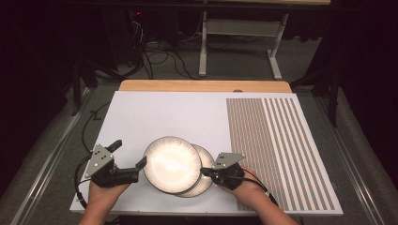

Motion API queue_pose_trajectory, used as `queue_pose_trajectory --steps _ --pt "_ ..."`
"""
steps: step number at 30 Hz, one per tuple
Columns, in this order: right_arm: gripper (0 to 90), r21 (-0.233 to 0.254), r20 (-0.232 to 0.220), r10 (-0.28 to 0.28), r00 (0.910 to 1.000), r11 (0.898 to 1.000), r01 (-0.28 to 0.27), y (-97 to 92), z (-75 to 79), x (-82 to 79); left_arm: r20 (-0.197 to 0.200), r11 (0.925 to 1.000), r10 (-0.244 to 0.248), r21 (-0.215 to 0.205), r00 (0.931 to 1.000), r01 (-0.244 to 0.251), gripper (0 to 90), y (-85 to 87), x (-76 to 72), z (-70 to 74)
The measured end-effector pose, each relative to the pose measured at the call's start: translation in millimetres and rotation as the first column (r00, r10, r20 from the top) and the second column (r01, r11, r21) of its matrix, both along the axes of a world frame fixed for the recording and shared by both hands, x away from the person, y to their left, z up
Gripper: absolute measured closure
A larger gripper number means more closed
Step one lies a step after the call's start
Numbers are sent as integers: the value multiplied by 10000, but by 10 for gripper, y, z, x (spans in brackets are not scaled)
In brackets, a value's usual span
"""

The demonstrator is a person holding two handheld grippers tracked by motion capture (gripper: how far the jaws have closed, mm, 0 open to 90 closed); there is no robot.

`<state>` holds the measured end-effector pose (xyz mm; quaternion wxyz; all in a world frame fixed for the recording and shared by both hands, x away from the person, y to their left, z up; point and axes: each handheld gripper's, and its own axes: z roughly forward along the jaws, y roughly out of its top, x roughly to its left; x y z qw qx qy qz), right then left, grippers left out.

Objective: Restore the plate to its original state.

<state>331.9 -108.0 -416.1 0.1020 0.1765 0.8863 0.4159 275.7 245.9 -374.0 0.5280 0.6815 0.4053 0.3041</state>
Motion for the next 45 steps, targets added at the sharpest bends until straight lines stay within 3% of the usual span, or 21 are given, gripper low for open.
queue_pose_trajectory --steps 16,45 --pt "900 128 -53 -81 10000 9999 81 -11 4 9 -77 9999 0 -102 10000 0 2 5 17 -11" --pt "900 -67 0 -154 9999 9999 154 -52 18 4 -32 10000 20 -94 10000 -20 2 9 -2 -3"
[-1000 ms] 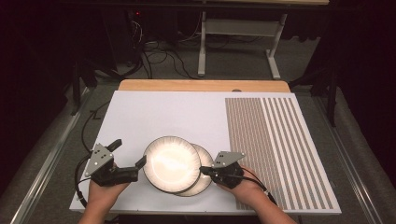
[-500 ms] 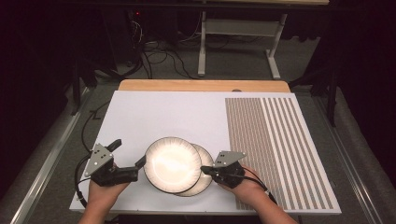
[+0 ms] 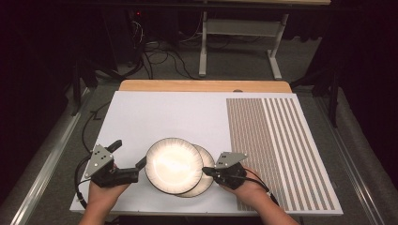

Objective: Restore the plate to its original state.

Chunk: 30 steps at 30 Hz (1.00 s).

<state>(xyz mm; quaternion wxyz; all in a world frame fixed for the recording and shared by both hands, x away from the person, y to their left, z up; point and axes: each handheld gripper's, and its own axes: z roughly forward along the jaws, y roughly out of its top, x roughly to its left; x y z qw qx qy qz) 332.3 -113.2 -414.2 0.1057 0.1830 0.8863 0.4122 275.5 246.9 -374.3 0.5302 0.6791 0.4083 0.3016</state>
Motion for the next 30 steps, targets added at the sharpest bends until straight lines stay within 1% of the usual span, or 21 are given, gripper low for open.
queue_pose_trajectory --steps 6,13,19,23,27,30 --pt "900 131 -90 -174 9998 9998 175 -27 19 4 -4 10000 11 -21 10000 -11 2 7 4 0" --pt "900 77 38 -183 9998 9998 183 -46 29 5 -1 10000 -2 -59 10000 2 2 4 1 3" --pt "900 127 73 -206 9998 9997 205 -73 40 10 13 10000 36 -90 10000 -36 2 14 -5 10" --pt "900 128 84 -298 9995 9995 297 -90 51 7 47 9999 57 -122 10000 -56 2 22 -12 15" --pt "900 263 83 -435 9990 9987 433 -147 73 22 22 9999 39 -114 10000 -38 2 21 -8 10" --pt "900 213 97 -447 9990 9988 444 -152 71 15 13 10000 10 -90 10000 -10 2 12 -7 9"
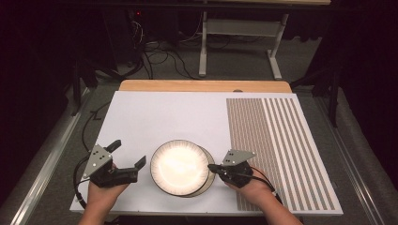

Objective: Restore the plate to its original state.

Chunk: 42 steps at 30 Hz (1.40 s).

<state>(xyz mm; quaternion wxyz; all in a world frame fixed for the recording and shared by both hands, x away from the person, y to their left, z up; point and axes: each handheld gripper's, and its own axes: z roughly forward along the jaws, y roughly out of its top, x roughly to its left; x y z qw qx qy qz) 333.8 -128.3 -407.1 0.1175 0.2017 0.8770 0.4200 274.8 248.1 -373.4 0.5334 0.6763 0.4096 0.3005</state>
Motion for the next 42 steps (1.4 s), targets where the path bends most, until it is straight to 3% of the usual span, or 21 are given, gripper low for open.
queue_pose_trajectory --steps 18,42 --pt "900 -150 137 -26 9999 9999 28 -55 18 -15 22 10000 -10 -11 10000 10 2 2 -4 5" --pt "900 -2 89 -350 9993 9994 350 -156 40 -36 -43 10000 -90 24 10000 90 2 -18 5 -7"
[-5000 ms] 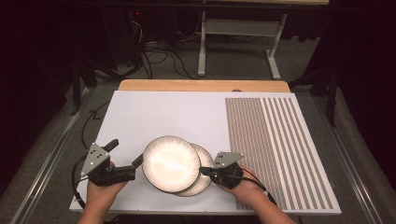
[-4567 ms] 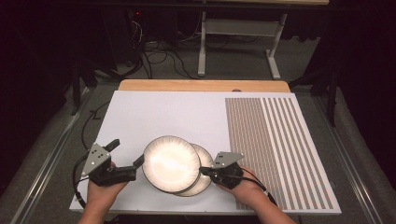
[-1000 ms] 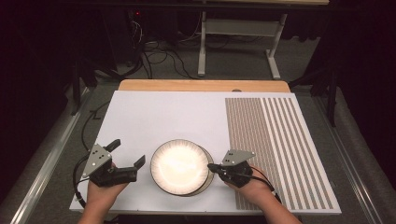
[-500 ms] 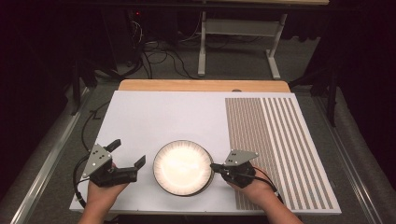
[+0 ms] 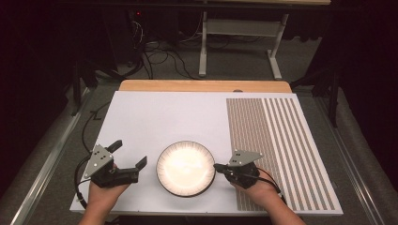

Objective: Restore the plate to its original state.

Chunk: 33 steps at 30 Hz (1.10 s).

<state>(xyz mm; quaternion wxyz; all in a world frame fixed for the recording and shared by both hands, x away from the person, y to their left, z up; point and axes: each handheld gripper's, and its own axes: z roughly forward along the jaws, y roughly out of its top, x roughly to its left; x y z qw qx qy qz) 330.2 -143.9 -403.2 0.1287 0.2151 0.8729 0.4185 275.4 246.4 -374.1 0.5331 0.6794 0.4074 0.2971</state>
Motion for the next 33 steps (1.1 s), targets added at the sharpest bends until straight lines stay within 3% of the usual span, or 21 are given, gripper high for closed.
queue_pose_trajectory --steps 12,20,22,23,28,33 --pt "900 339 13 -222 9998 9992 221 -82 60 -4 -21 10000 4 -36 10000 -4 2 4 3 -6" --pt "900 890 323 -740 9967 9935 709 -299 194 -9 -27 10000 -10 -12 10000 10 2 -5 4 -10" --pt "805 1167 389 -1085 9933 9878 1034 -412 253 -19 -49 10000 -25 16 10000 25 2 -11 7 -15" --pt "805 1167 389 -1085 9933 9878 1034 -412 253 -19 -49 10000 -25 16 10000 25 2 -11 7 -15" --pt "550 1816 702 -1733 9824 9706 1582 -601 343 -33 -23 9998 -66 189 10000 67 2 -35 2 -26" --pt "354 2369 933 -2538 9627 9448 2261 -762 370 -56 -74 9999 -108 15 9999 108 2 -11 19 -41"
